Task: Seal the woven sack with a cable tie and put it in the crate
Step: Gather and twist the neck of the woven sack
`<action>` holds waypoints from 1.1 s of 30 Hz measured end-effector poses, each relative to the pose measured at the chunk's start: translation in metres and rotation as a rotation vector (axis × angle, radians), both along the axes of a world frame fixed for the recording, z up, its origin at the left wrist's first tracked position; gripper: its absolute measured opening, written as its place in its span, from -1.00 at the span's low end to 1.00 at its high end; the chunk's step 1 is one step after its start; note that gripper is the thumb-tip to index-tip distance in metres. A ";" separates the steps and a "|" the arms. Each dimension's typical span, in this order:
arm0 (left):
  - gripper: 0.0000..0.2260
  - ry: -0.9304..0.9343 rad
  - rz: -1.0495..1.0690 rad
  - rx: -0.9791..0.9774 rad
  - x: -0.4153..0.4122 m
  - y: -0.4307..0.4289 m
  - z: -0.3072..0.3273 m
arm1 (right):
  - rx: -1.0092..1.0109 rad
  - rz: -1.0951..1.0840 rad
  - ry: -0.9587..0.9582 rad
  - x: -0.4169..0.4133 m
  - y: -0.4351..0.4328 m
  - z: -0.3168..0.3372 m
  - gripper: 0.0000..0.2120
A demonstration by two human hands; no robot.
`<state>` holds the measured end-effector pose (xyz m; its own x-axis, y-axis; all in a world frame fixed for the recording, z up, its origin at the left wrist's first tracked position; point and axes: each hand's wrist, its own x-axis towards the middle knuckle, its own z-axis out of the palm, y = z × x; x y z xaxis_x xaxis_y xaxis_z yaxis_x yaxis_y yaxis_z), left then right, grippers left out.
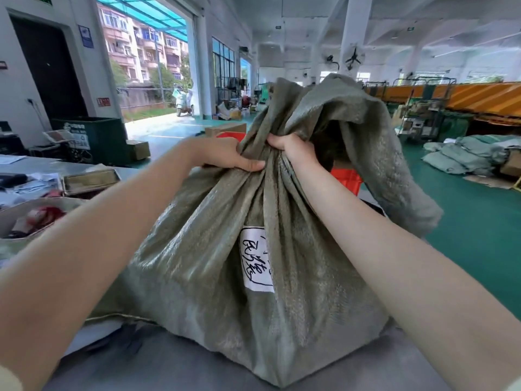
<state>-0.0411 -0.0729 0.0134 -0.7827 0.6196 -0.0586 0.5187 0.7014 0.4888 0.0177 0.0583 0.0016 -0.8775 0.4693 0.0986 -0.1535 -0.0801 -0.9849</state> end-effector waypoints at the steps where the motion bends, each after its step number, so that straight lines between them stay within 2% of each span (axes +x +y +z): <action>1: -0.35 0.057 0.017 0.089 0.001 0.004 -0.005 | -0.023 0.000 -0.001 0.000 0.001 0.000 -0.39; 3: -0.59 0.092 0.028 0.266 0.004 0.012 -0.011 | -0.002 -0.007 -0.005 0.002 0.002 0.001 -0.37; 7: -0.68 0.160 0.057 0.381 0.010 0.019 -0.005 | -0.005 0.002 0.059 0.006 0.007 0.011 -0.47; 9: -0.68 0.209 0.061 0.392 0.013 0.021 0.005 | 0.143 0.003 0.068 0.014 0.006 0.016 -0.53; 12: -0.68 0.230 0.068 0.361 0.016 0.020 0.016 | 0.480 -0.058 0.050 0.023 0.007 0.017 -0.59; 14: -0.68 0.217 0.060 0.331 0.019 0.022 0.018 | 0.571 -0.058 0.030 0.027 0.010 0.014 -0.63; 17: -0.67 0.252 0.036 0.208 0.024 0.026 0.022 | 0.339 0.016 0.051 0.023 0.012 0.006 -0.67; 20: -0.67 0.257 -0.015 0.000 0.030 0.030 0.030 | 0.064 0.108 -0.059 0.017 0.009 -0.008 -0.82; 21: -0.66 0.243 -0.031 -0.076 0.029 0.031 0.032 | -0.028 0.173 -0.093 0.019 0.007 -0.012 -0.80; 22: -0.64 0.232 -0.044 -0.150 0.027 0.033 0.035 | -0.132 0.230 -0.110 0.022 0.005 -0.014 -0.70; 24: -0.59 0.232 -0.069 -0.279 0.021 0.041 0.036 | -0.309 0.320 -0.055 0.032 0.002 -0.015 -0.59; 27: -0.59 0.279 -0.108 -0.432 0.018 0.058 0.035 | -0.454 0.353 0.013 0.042 -0.003 -0.020 -0.46; 29: -0.63 0.281 -0.151 -0.482 0.019 0.073 0.032 | -0.434 0.259 0.010 0.042 -0.006 -0.028 -0.52; 33: -0.60 0.309 -0.189 -0.478 0.022 0.102 0.014 | -0.625 0.197 0.029 0.045 0.013 -0.038 -0.58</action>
